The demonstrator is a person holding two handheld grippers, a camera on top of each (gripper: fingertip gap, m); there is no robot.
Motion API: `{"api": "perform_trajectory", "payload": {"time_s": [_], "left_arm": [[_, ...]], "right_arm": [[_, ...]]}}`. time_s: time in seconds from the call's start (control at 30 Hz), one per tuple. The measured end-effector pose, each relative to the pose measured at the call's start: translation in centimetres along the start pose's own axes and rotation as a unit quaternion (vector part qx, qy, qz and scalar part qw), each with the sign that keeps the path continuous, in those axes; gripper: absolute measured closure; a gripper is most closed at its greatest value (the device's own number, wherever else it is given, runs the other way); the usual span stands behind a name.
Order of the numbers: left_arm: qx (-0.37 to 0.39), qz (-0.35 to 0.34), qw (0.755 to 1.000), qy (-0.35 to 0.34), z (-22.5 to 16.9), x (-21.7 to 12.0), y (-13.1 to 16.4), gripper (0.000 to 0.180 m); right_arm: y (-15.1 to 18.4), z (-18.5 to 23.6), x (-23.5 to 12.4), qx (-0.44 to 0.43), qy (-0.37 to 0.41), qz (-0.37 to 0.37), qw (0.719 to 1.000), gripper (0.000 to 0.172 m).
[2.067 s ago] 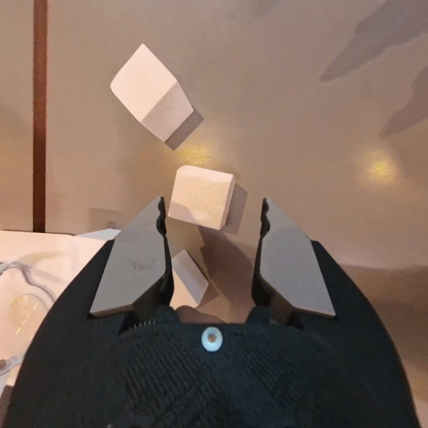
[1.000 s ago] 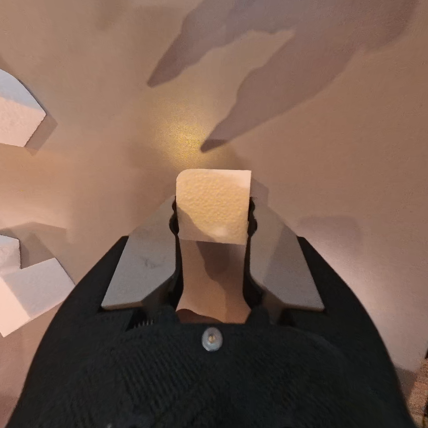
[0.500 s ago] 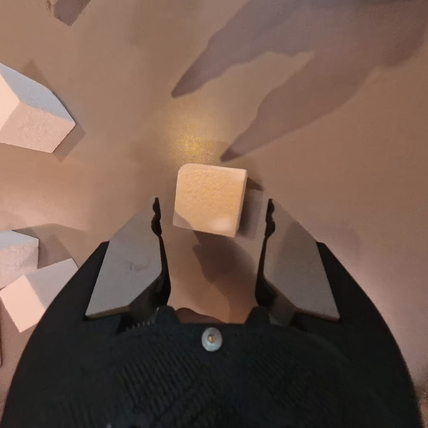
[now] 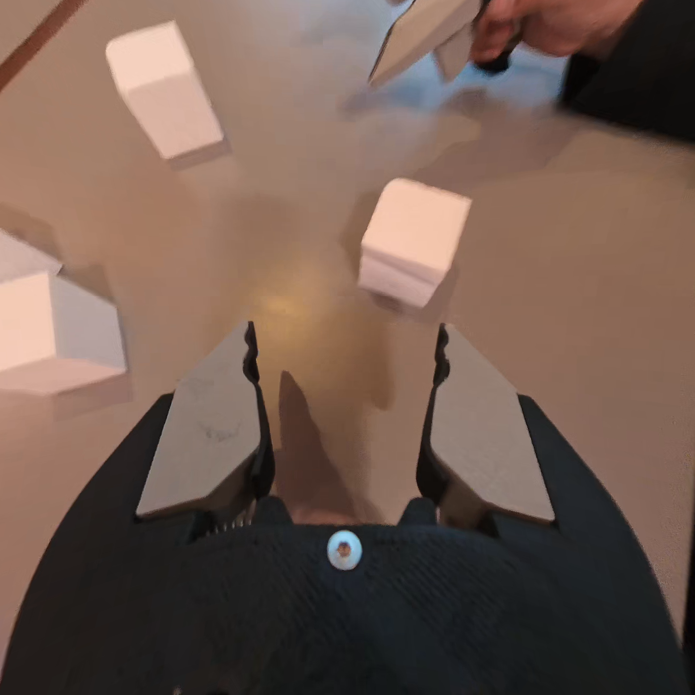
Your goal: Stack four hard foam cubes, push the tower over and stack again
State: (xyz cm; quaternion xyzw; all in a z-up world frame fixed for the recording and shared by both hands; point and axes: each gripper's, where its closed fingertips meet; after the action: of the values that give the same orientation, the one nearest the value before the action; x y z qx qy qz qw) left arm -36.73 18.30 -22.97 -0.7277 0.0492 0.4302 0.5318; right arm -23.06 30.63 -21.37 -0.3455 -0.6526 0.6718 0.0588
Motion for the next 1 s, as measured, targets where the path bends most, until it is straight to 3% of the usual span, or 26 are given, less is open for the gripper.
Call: {"api": "perform_trajectory", "payload": {"time_s": [0.07,0.23,0.47,0.6,0.67,0.7,0.73,0.83,1.0], "left_arm": [[-0.038,0.012,0.997,-0.063,2.4,-0.7,1.0,0.087],[-0.087,-0.041,0.993,-0.071,3.6,-1.5,1.3,0.096],[-0.090,-0.007,0.994,-0.063,3.6,-0.5,3.4,0.098],[-0.093,0.003,0.993,-0.065,3.7,0.0,4.0,0.098],[-0.098,0.000,0.993,-0.064,3.7,0.1,4.0,0.098],[-0.100,-0.001,0.993,-0.066,3.8,0.1,4.0,0.099],[-0.100,0.001,0.993,-0.067,3.9,0.2,4.1,0.099],[-0.103,0.001,0.991,-0.079,4.5,0.1,4.4,0.100],[-0.122,-0.012,0.989,-0.077,5.1,-0.3,4.4,0.103]], "right_arm": [[1.1,-1.0,0.6,-0.013,0.010,0.024,1.000,0.081],[0.4,-1.9,3.0,-0.004,-0.030,0.042,0.999,0.077],[-2.4,-3.1,9.2,0.004,-0.028,0.050,0.998,0.076],[-1.9,-3.2,11.5,0.013,0.000,0.086,0.996,0.078],[-1.7,-3.1,12.3,0.010,0.000,0.096,0.995,0.095],[-1.6,-2.8,12.6,0.008,-0.011,0.101,0.995,0.116],[-1.7,-2.8,12.7,0.008,-0.016,0.100,0.995,0.116],[-3.8,-0.1,10.9,0.011,-0.106,0.051,0.993,0.116],[-8.1,6.5,2.9,-0.064,-0.282,-0.039,0.956,0.117]]}}
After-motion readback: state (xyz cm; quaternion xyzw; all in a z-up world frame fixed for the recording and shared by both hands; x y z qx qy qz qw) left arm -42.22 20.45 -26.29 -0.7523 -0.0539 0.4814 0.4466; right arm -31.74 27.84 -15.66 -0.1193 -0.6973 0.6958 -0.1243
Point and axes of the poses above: each gripper's, where its closed fingertips meet, x out along the fingers, y out of its underside, z = x × y across the jaws, and after that the axes turned 5 degrees about y, right-handed
